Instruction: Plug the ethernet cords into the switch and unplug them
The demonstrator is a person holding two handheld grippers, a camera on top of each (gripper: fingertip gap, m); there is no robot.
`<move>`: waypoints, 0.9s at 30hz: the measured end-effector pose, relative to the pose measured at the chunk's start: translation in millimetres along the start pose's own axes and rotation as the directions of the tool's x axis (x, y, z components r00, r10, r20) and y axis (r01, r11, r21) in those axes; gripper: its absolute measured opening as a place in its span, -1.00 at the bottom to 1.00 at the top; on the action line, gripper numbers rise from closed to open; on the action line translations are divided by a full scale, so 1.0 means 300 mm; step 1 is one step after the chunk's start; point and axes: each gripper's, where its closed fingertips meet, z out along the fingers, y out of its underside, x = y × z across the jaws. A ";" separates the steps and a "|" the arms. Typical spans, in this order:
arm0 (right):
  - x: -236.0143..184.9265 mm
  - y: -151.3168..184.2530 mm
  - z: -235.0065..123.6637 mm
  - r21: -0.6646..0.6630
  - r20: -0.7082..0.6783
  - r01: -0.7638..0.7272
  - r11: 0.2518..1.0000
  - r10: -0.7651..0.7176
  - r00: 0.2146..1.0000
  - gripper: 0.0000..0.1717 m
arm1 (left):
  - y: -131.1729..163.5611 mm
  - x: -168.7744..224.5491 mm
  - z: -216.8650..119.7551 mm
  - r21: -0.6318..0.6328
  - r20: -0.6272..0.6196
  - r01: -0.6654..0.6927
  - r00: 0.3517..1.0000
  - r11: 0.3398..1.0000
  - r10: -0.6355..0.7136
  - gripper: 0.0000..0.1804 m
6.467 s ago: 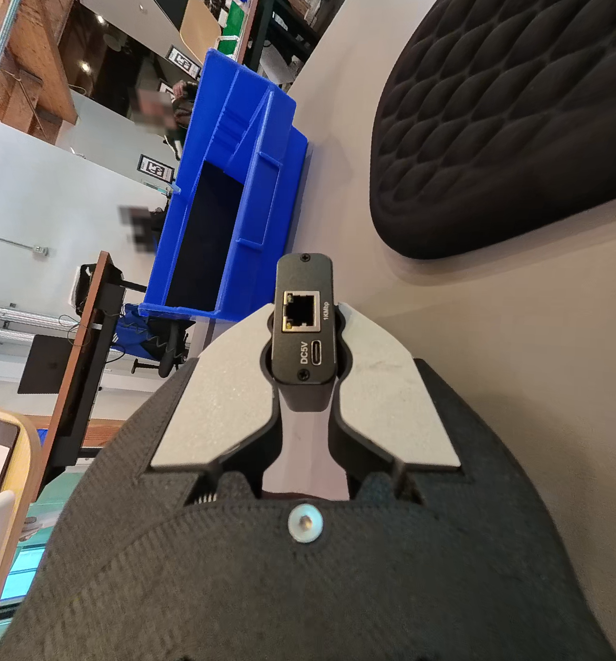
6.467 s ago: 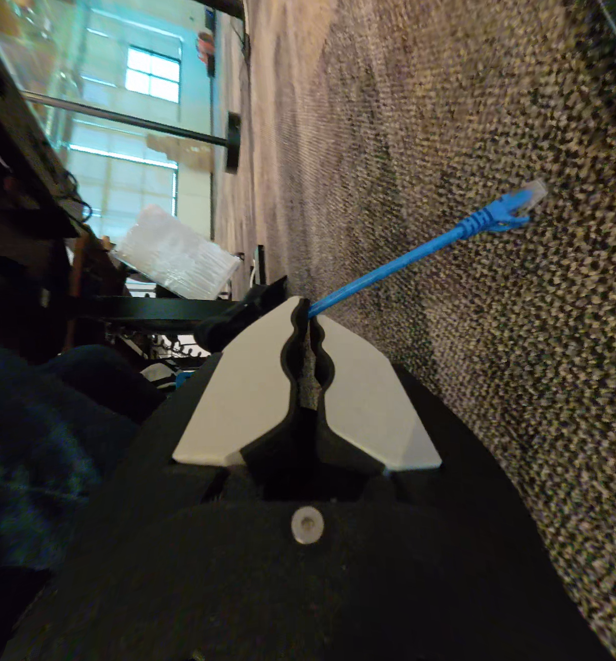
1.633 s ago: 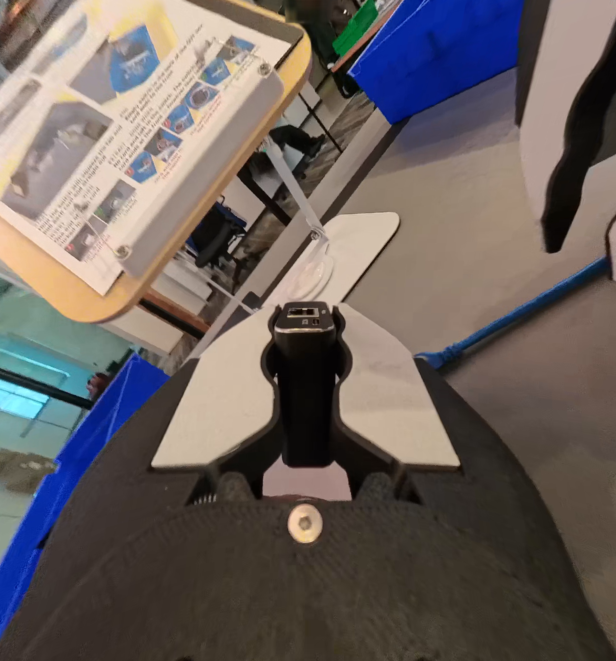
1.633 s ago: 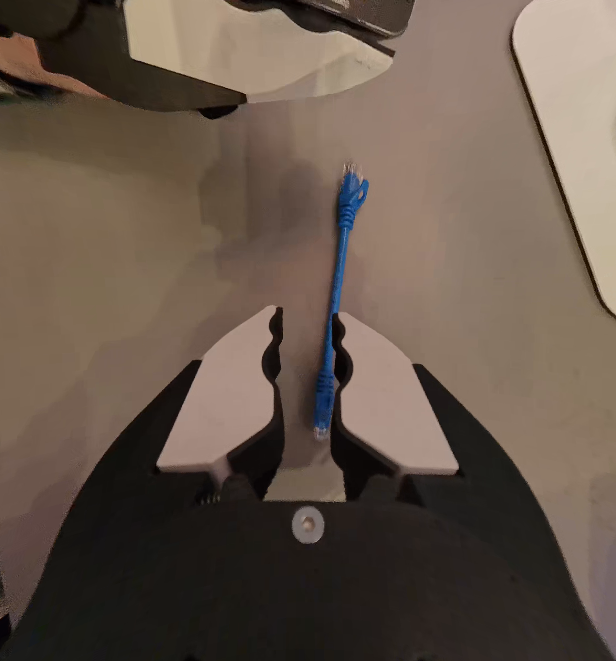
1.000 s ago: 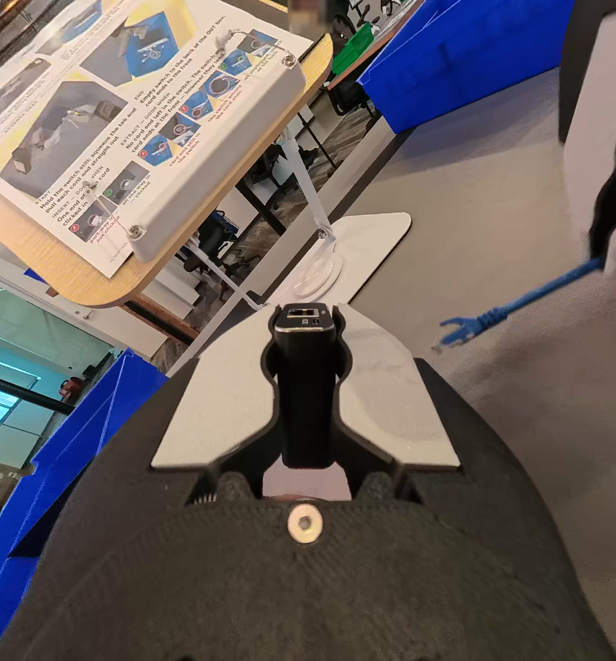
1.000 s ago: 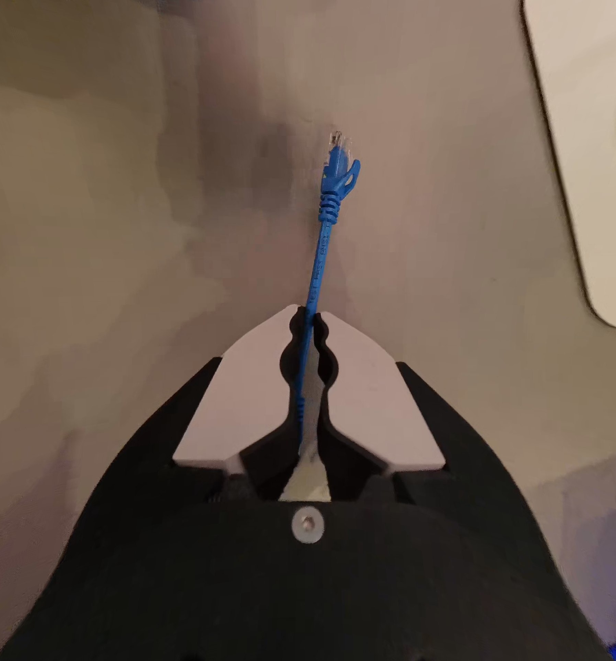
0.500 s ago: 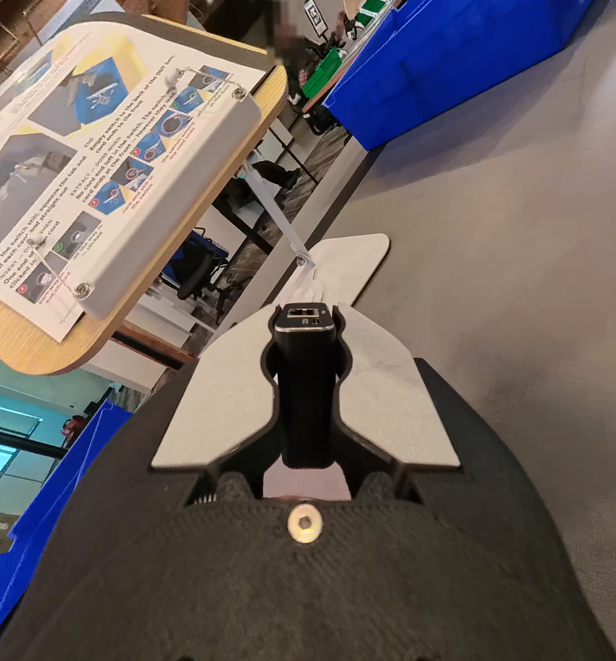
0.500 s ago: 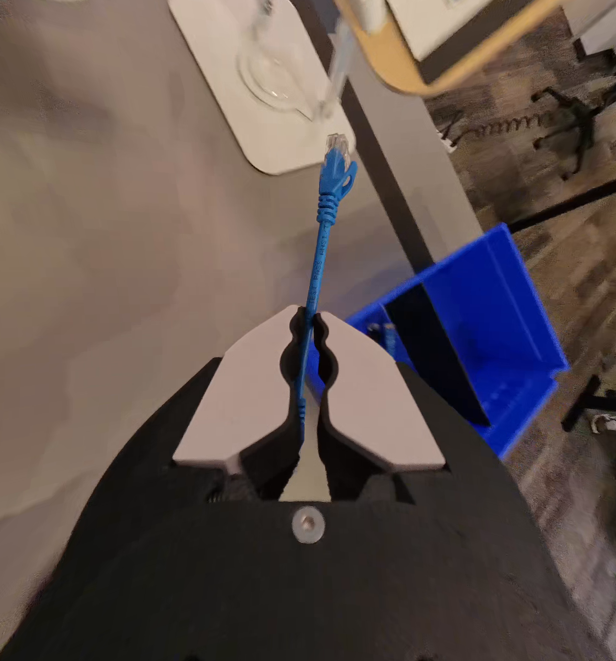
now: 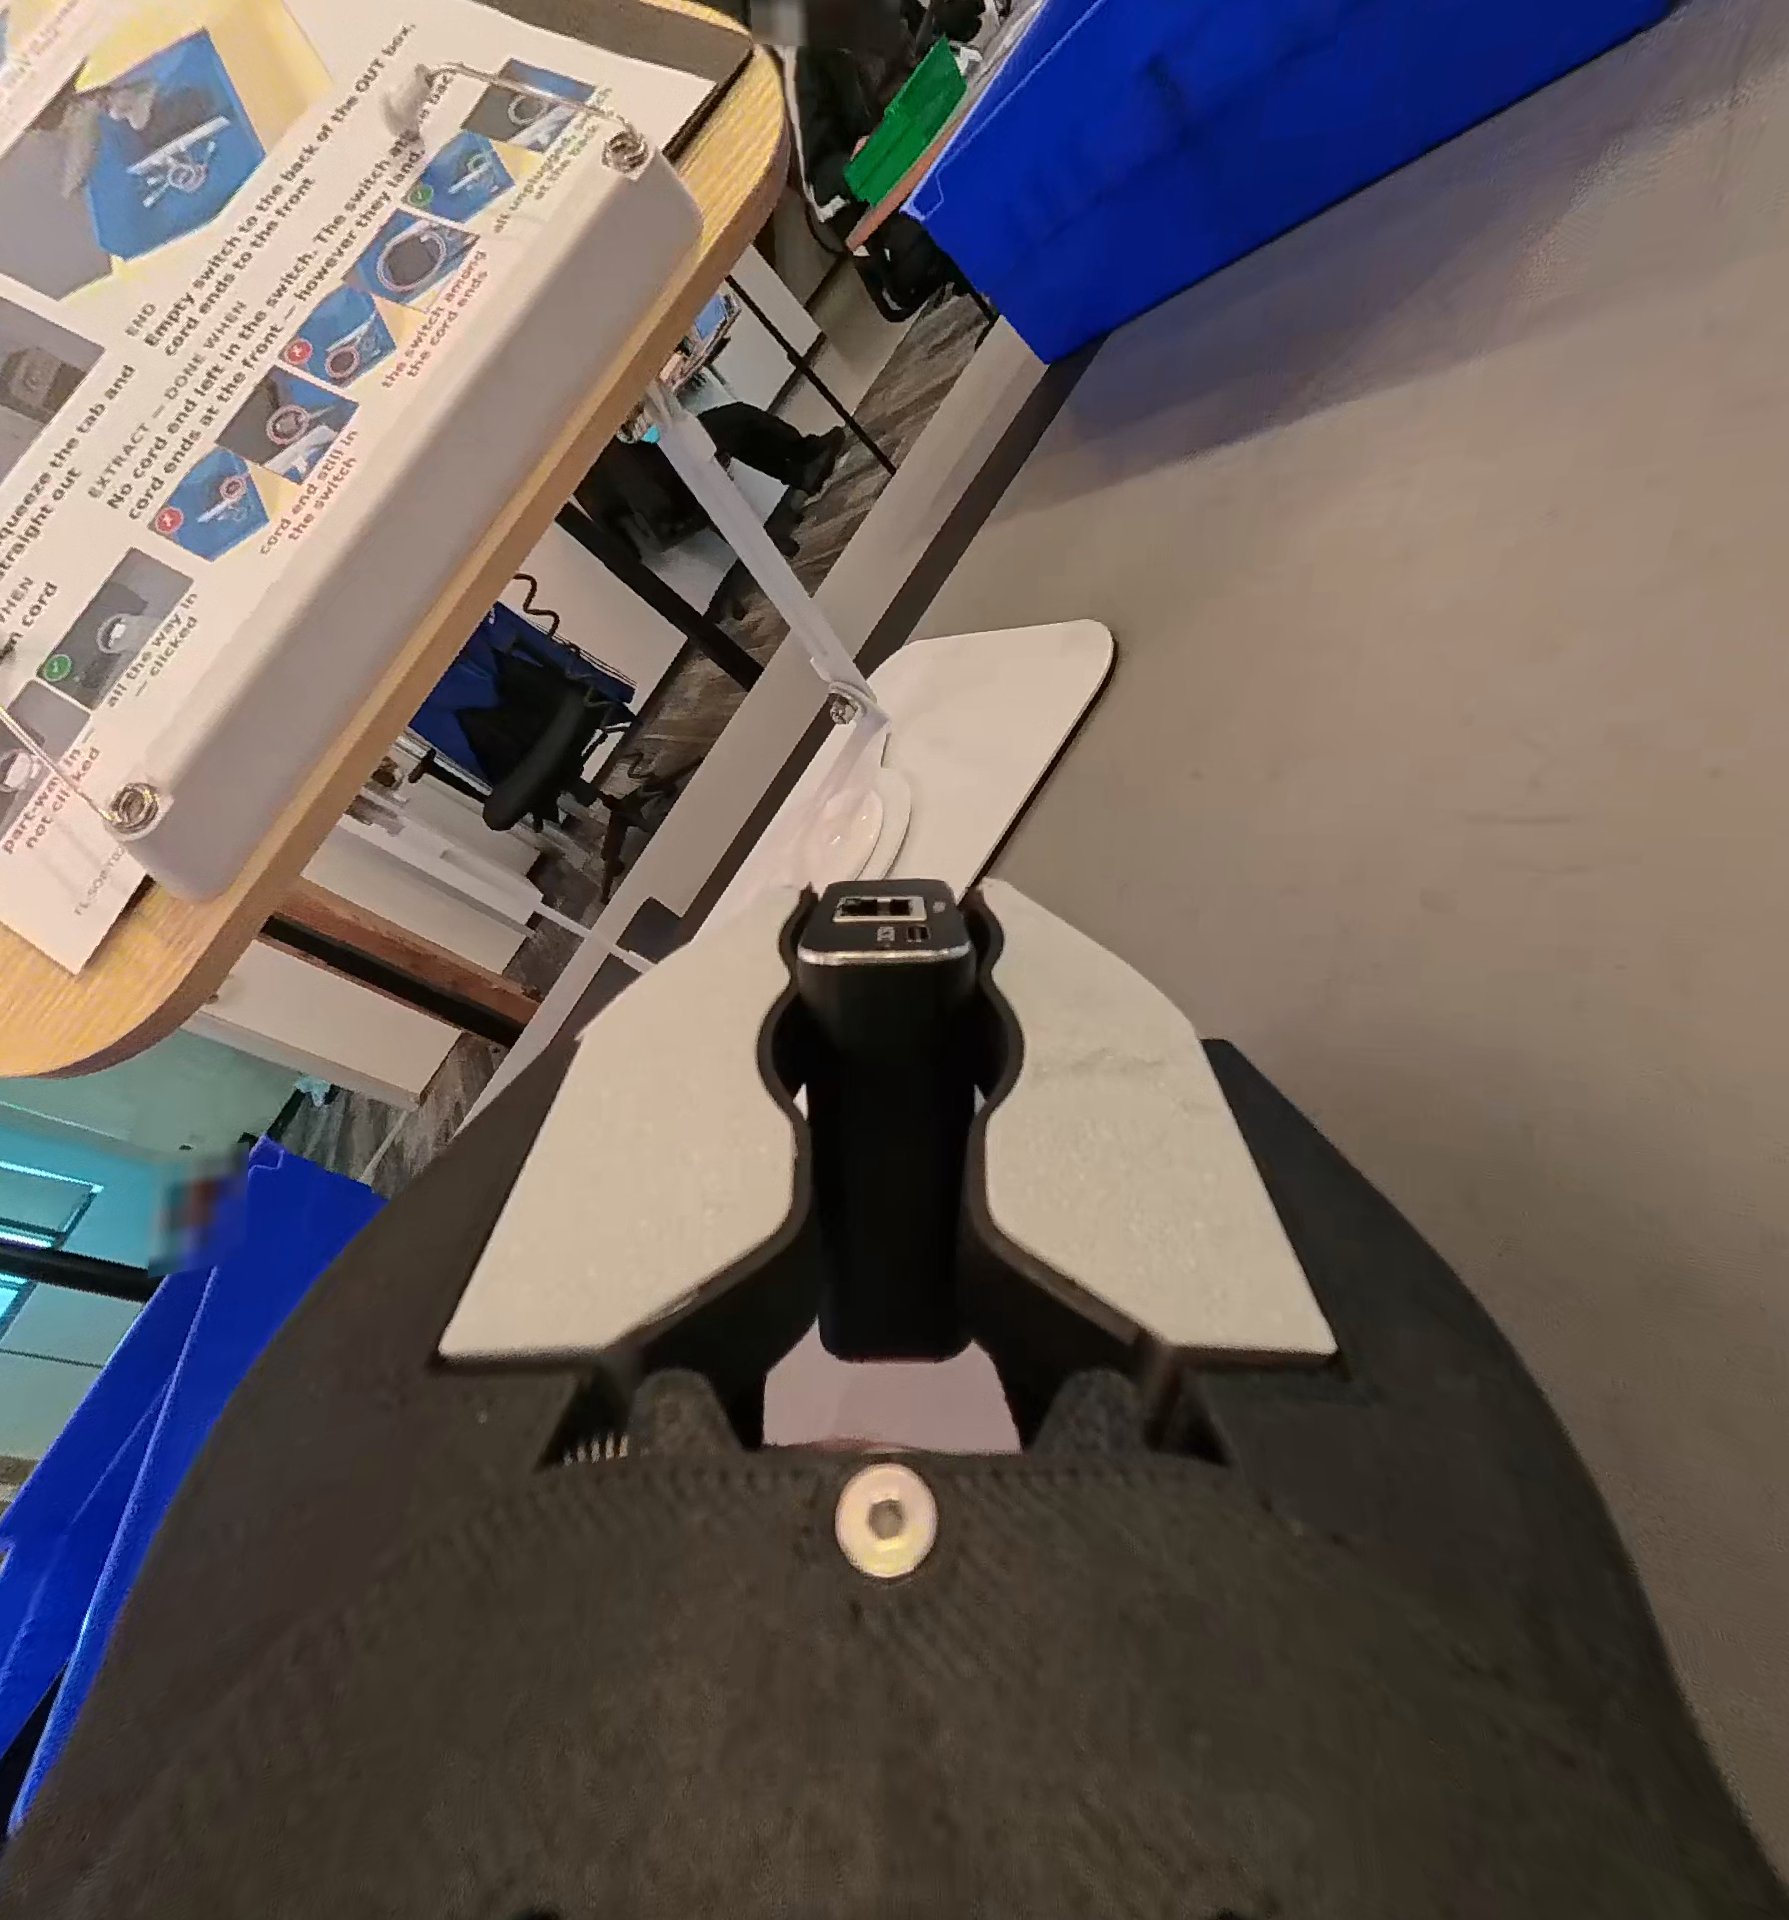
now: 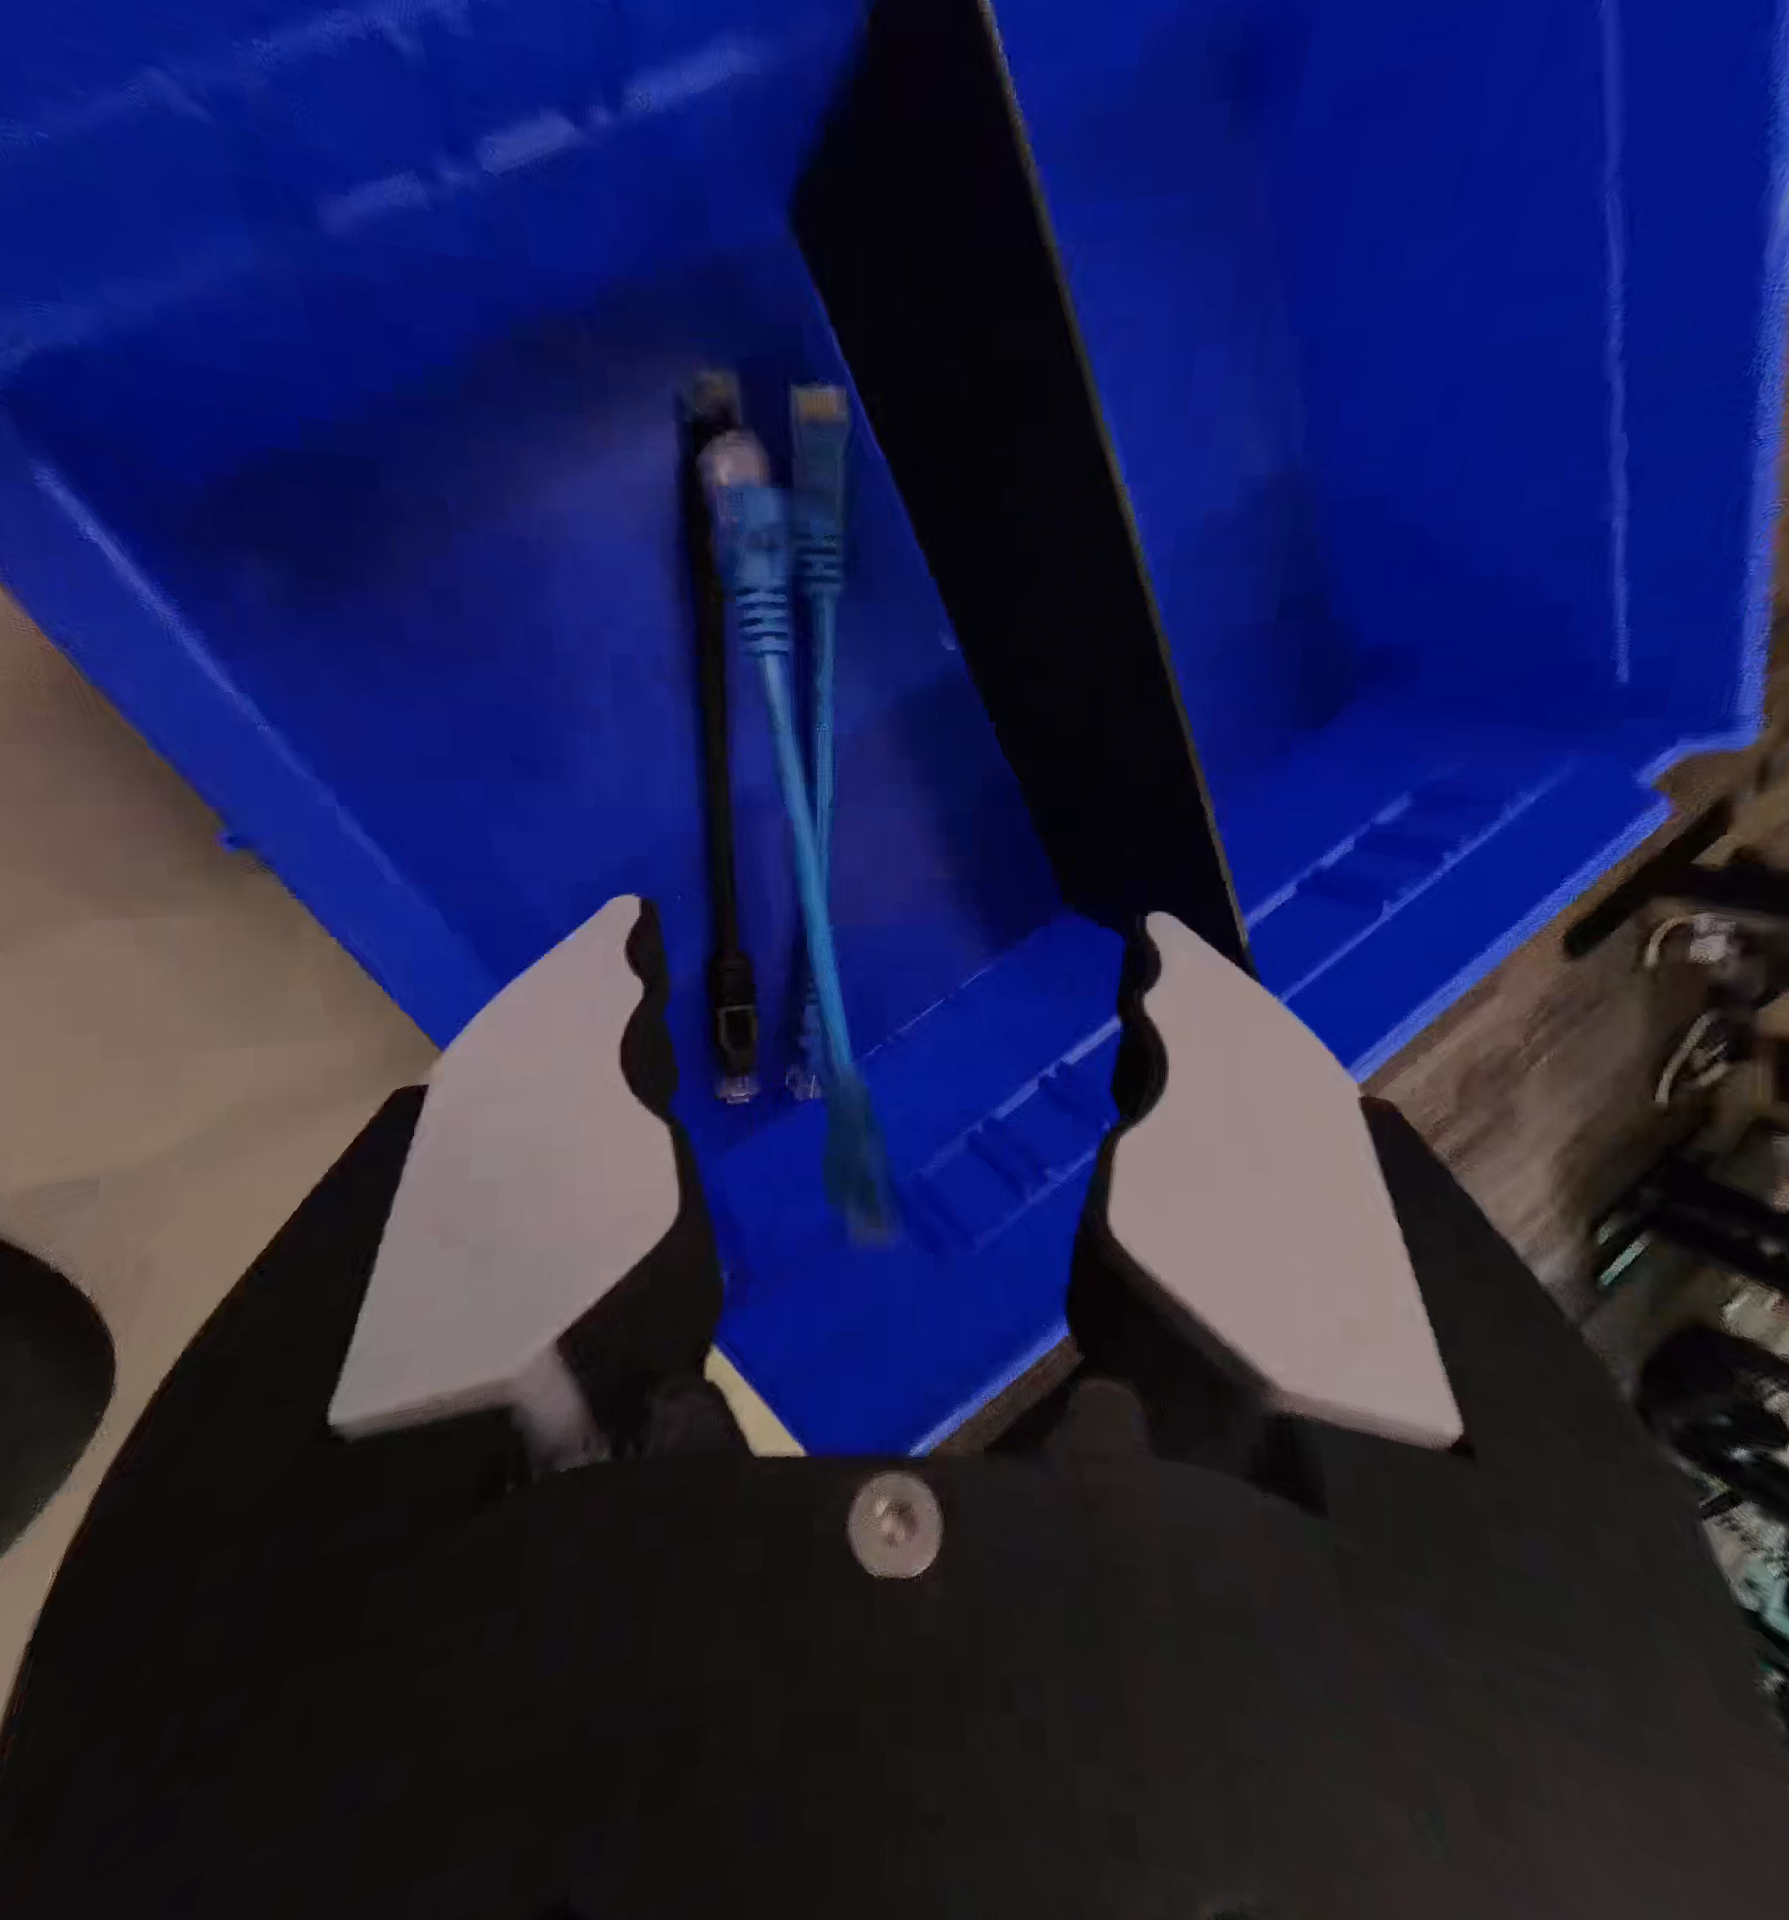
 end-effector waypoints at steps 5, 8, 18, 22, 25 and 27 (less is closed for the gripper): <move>-0.043 -0.172 -0.187 0.219 -0.144 0.051 0.974 -0.020 0.989 -0.11 | -0.046 0.023 -0.016 0.065 -0.042 0.010 0.999 0.998 -0.007 -0.71; -0.235 -0.416 -0.350 0.420 -0.132 0.149 0.895 -0.103 0.986 -0.22 | -0.102 0.059 -0.025 0.136 -0.129 0.063 0.991 0.989 -0.046 -0.71; -0.901 -0.996 -0.312 0.669 0.002 0.392 0.632 -0.529 0.849 -0.23 | -0.340 0.103 -0.127 0.316 -0.447 0.393 0.864 0.863 -0.230 -0.71; -0.970 -1.048 -0.323 0.785 0.284 0.095 0.612 -0.491 0.824 -0.30 | -0.422 0.008 -0.195 0.371 -0.577 0.651 0.720 0.662 -0.386 -0.71; -0.997 -1.111 -0.376 0.832 0.438 -0.167 0.529 -0.441 0.783 -0.31 | -0.445 -0.066 -0.226 0.369 -0.663 0.801 0.582 0.470 -0.471 -0.71; -1.016 -1.149 -0.403 0.823 0.520 -0.304 0.480 -0.421 0.744 -0.30 | -0.445 -0.089 -0.234 0.363 -0.688 0.841 0.532 0.402 -0.493 -0.71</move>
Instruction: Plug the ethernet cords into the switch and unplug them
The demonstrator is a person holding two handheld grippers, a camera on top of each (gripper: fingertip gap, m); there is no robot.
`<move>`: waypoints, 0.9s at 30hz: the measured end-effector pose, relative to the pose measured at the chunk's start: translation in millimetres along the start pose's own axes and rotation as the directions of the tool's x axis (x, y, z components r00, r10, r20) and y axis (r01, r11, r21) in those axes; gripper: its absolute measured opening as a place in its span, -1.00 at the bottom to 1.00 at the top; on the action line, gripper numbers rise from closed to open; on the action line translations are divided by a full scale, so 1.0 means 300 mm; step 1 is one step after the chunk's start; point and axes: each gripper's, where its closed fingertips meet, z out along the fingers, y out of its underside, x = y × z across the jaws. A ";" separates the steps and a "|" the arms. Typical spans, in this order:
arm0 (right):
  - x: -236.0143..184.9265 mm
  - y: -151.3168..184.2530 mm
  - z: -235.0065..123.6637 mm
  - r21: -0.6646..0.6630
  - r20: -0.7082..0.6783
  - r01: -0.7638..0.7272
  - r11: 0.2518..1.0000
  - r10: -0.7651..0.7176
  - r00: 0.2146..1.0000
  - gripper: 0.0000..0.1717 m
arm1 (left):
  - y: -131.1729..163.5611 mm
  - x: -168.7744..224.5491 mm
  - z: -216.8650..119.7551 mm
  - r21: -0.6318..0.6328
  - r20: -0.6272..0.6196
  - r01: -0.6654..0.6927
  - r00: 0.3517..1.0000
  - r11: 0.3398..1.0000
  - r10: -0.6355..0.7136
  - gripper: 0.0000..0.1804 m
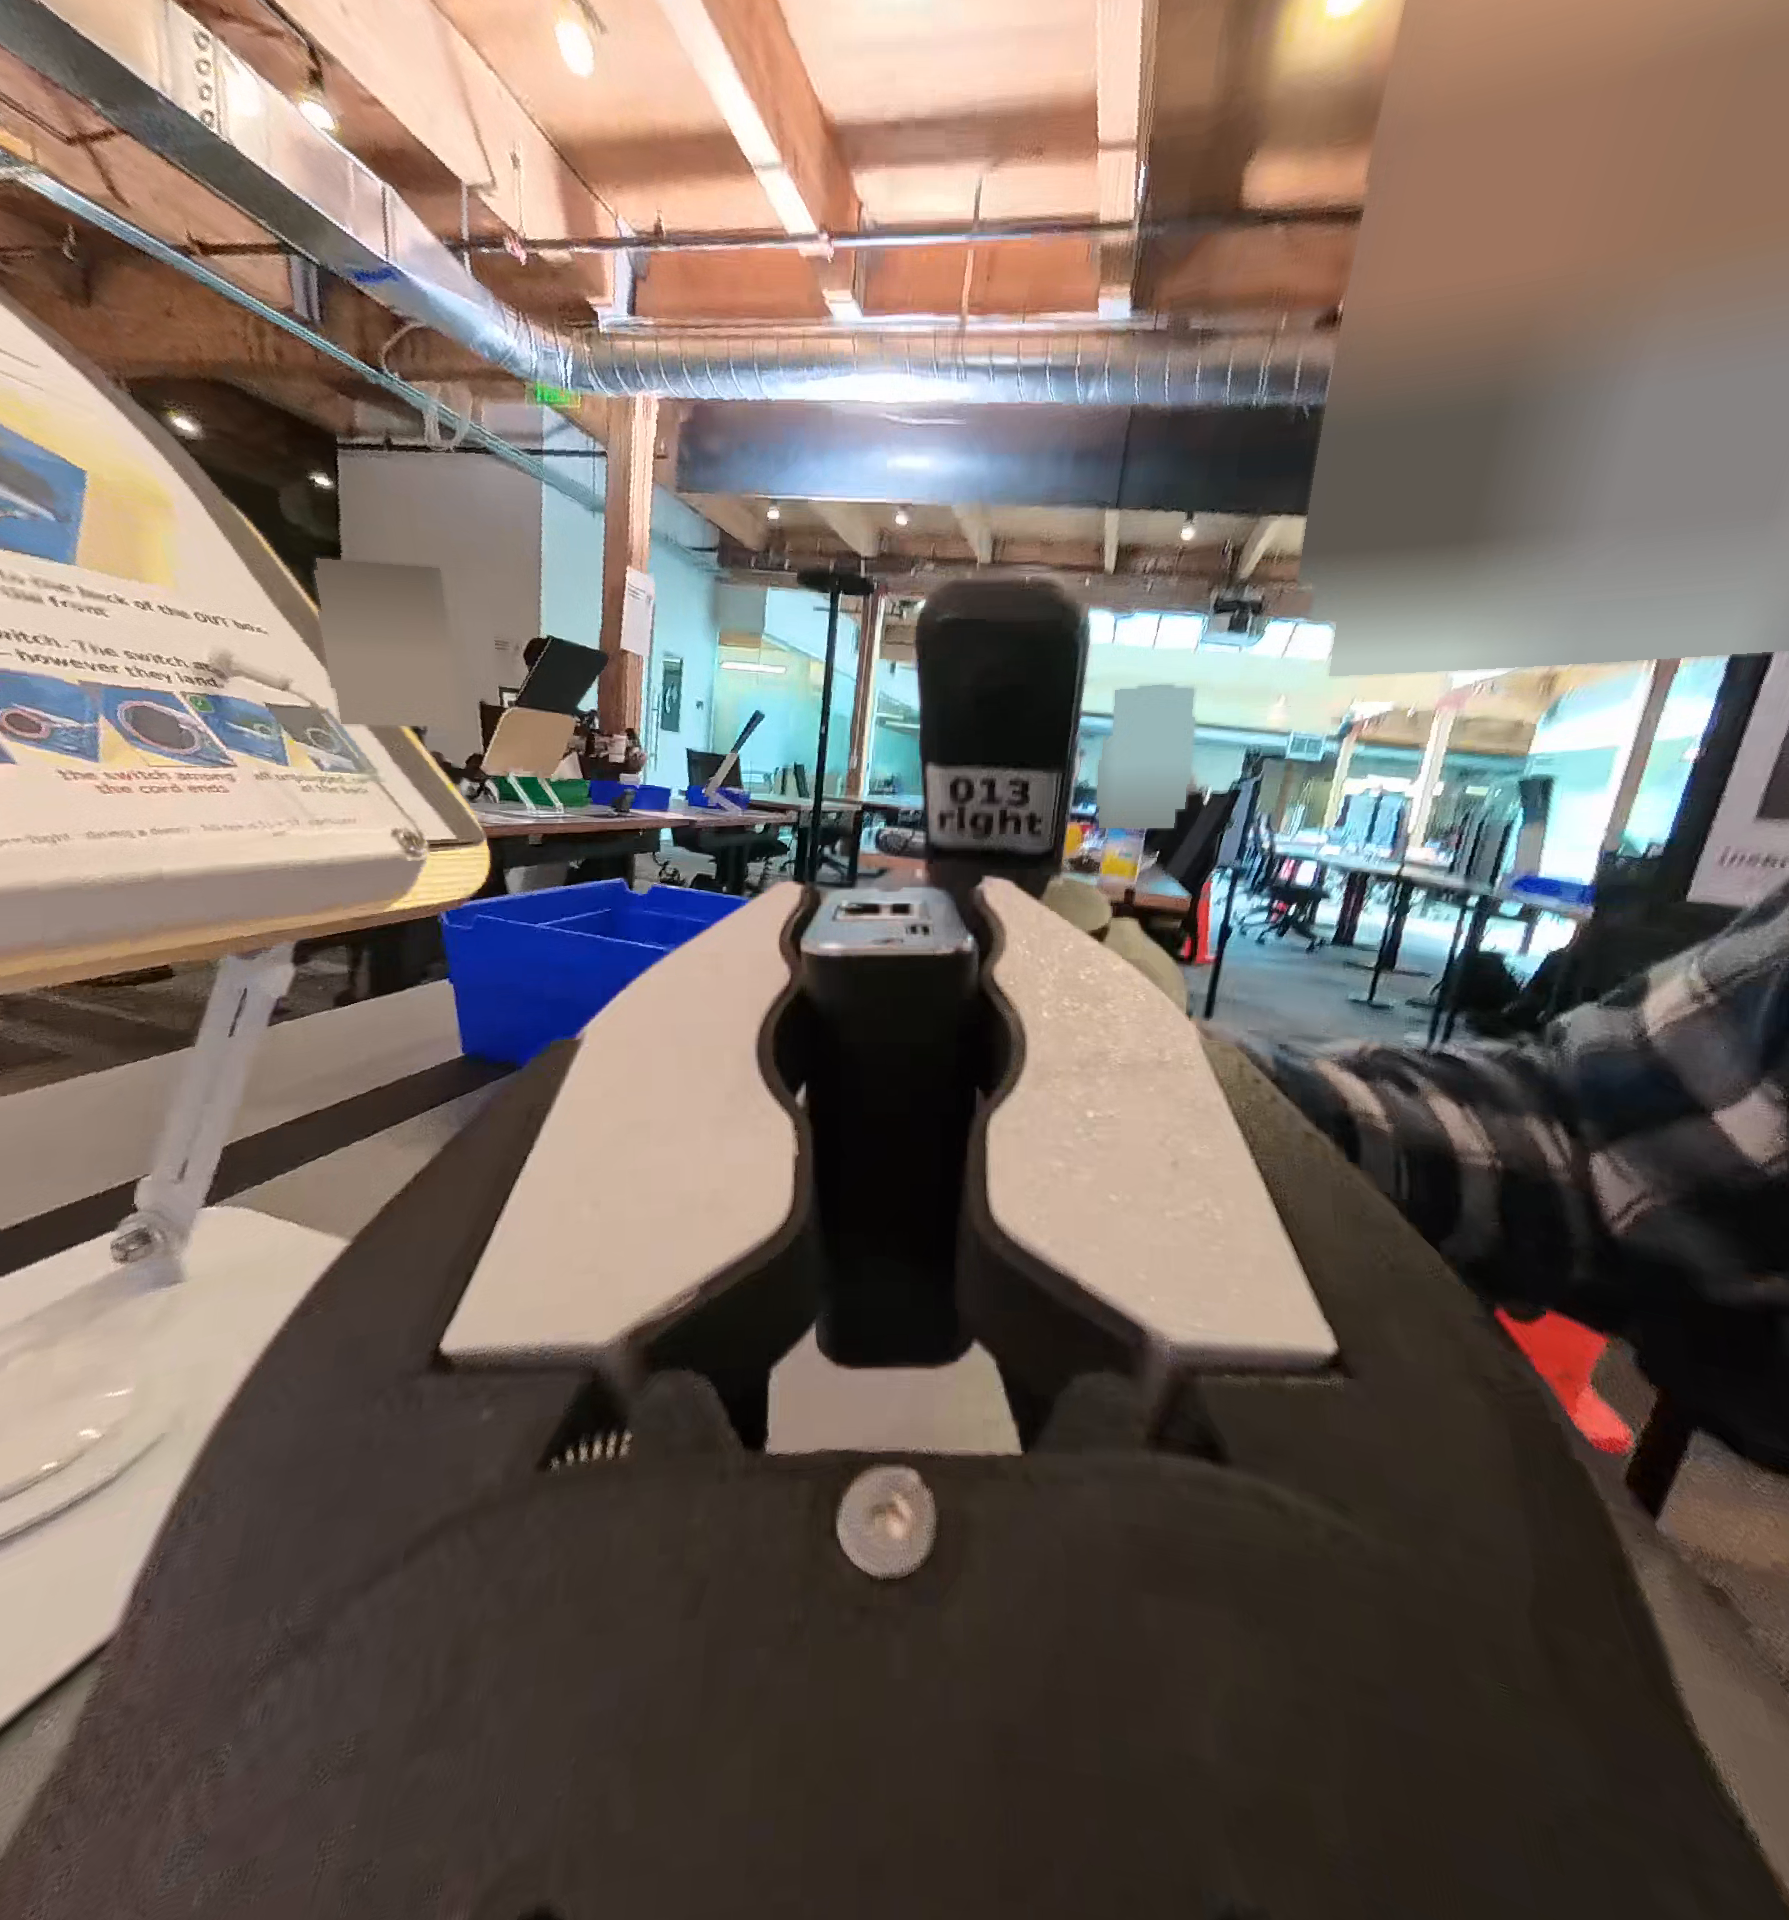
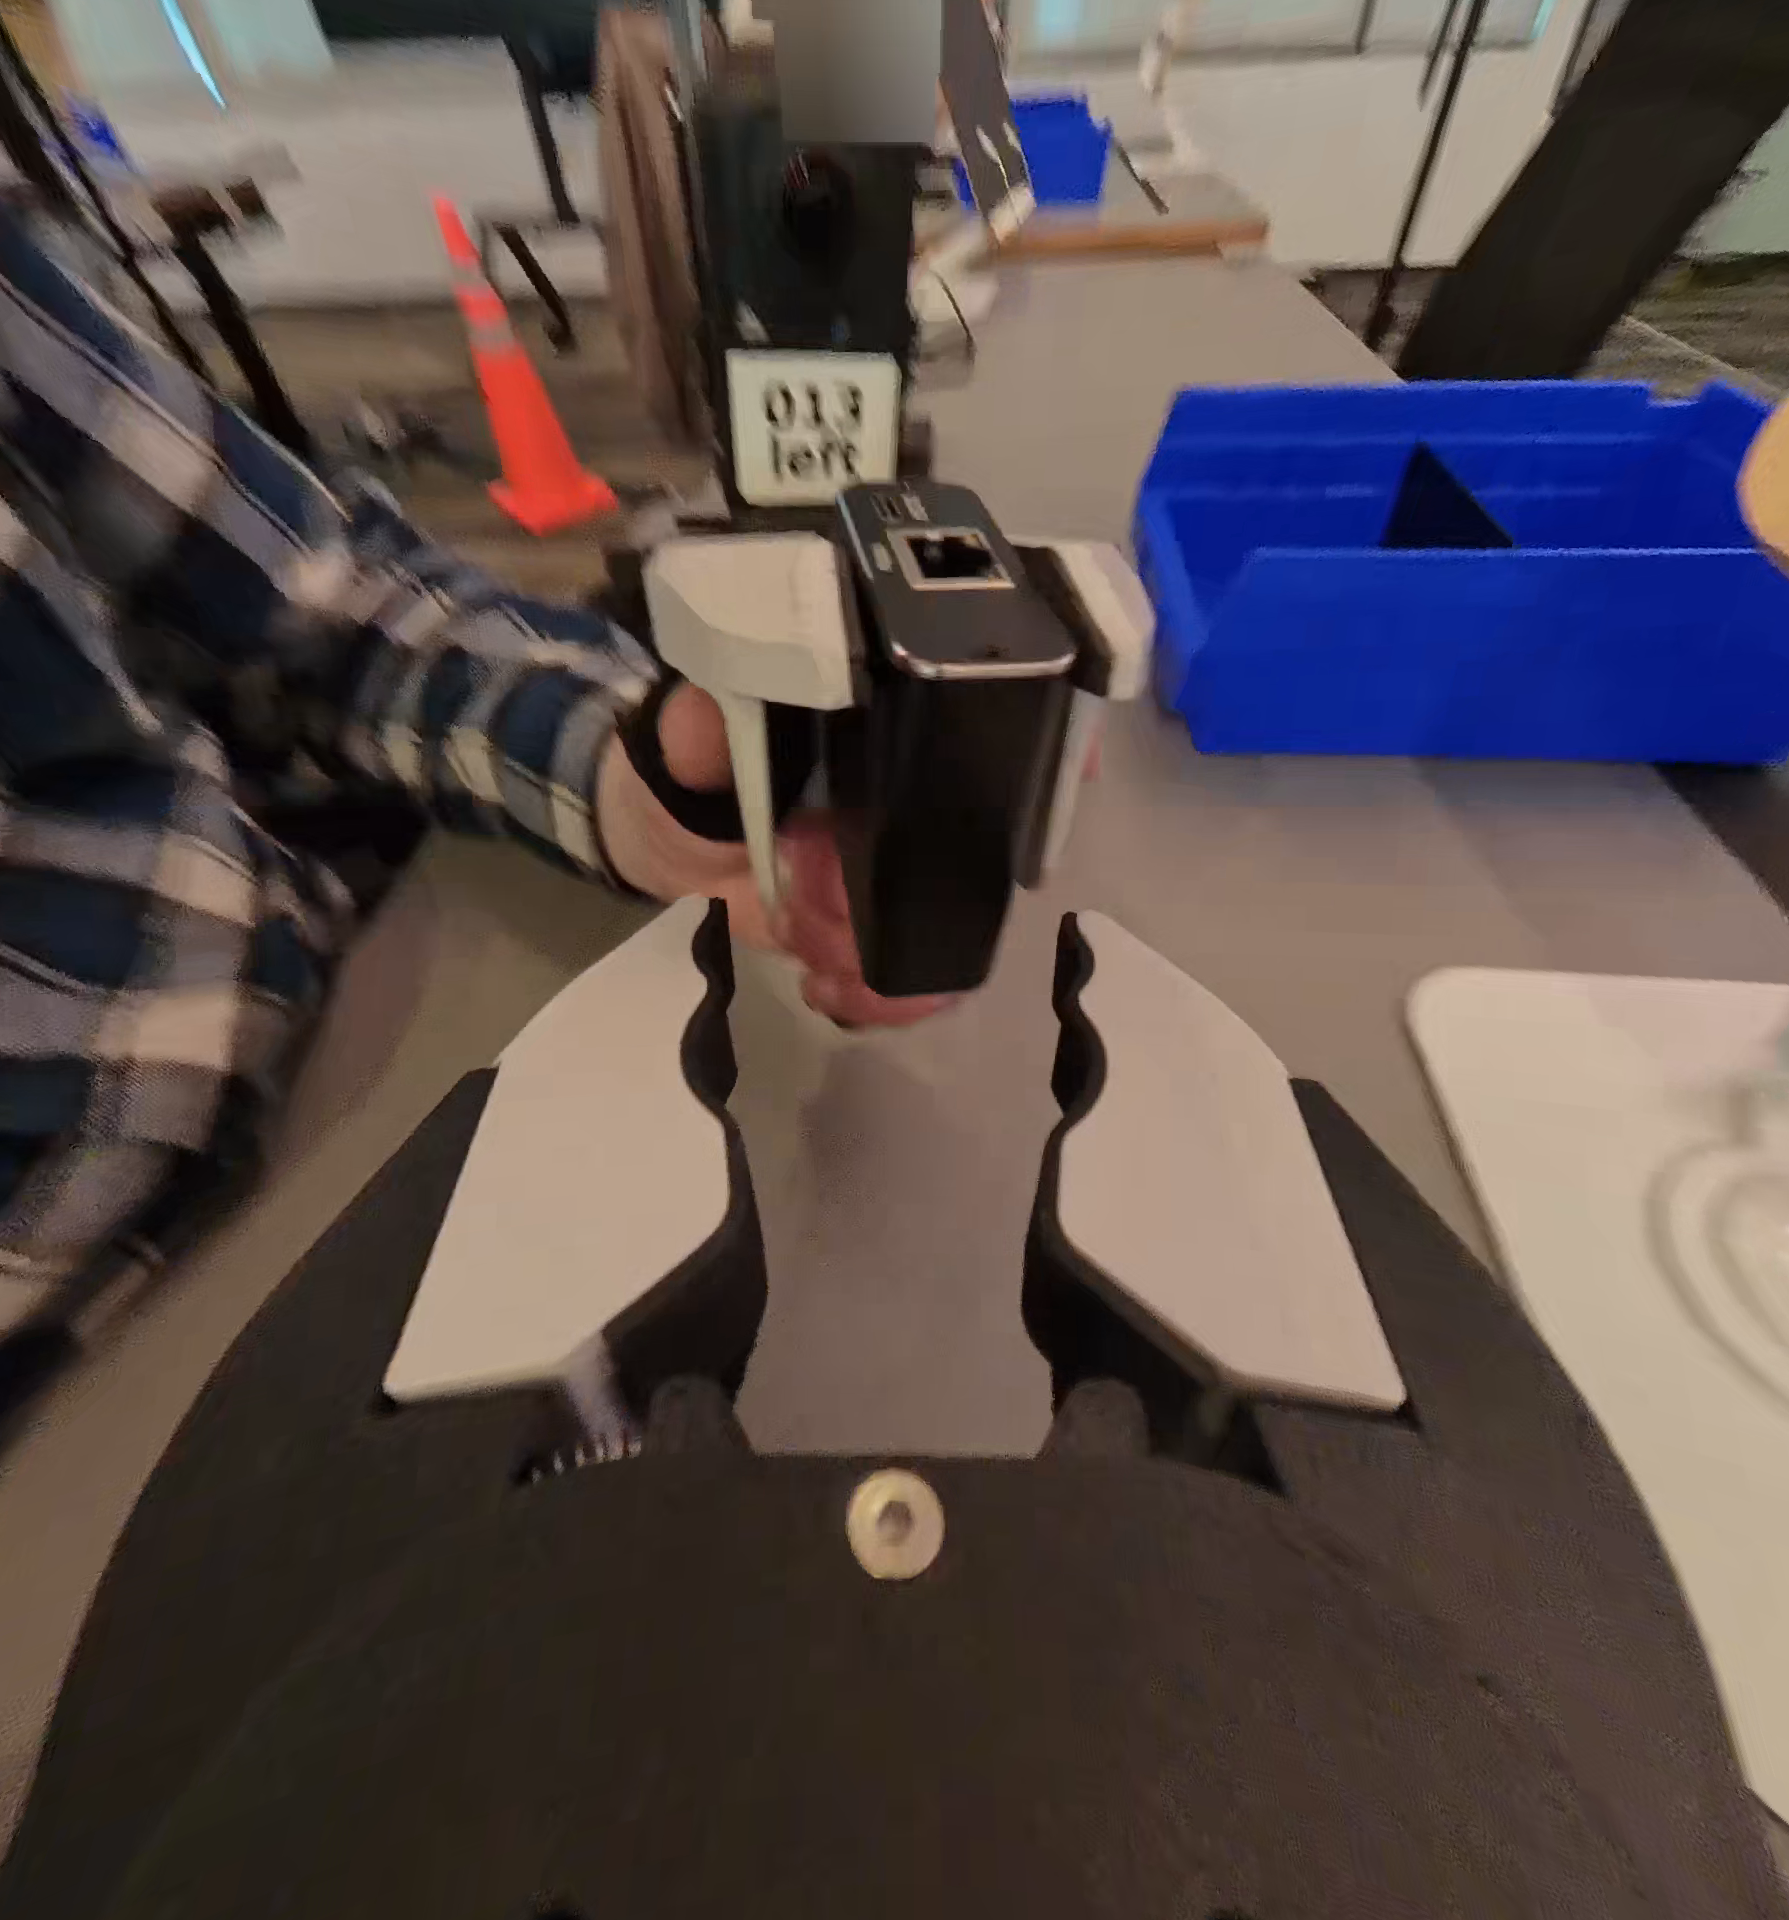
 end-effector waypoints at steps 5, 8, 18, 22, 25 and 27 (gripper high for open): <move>-0.012 -0.047 0.026 0.151 0.050 -0.033 0.988 0.026 0.998 -0.52 | -0.011 0.002 -0.007 0.025 -0.036 0.033 0.999 0.999 -0.032 -0.70; -0.050 -0.051 0.019 0.177 0.182 -0.124 0.976 0.092 0.979 -0.56 | -0.014 0.038 -0.002 0.023 -0.111 0.078 0.991 0.997 -0.075 -0.70; -0.075 -0.057 -0.024 0.216 0.158 -0.114 0.970 0.080 0.984 -0.69 | -0.033 0.085 0.003 0.039 -0.226 0.179 0.960 0.983 -0.166 -0.71; -0.029 -0.052 -0.057 0.152 -0.015 -0.048 0.987 0.051 0.999 -0.71 | -0.008 0.048 0.016 0.009 -0.123 0.105 0.987 0.994 -0.103 -0.65; -0.032 -0.049 -0.053 0.097 -0.071 -0.020 0.995 0.027 0.997 -0.72 | -0.014 0.052 0.028 0.019 -0.092 0.074 0.993 0.997 -0.072 -0.66; -0.028 -0.047 -0.050 0.098 -0.072 -0.040 0.994 0.047 0.996 -0.72 | -0.014 0.051 0.033 0.020 -0.071 0.052 0.996 0.998 -0.050 -0.69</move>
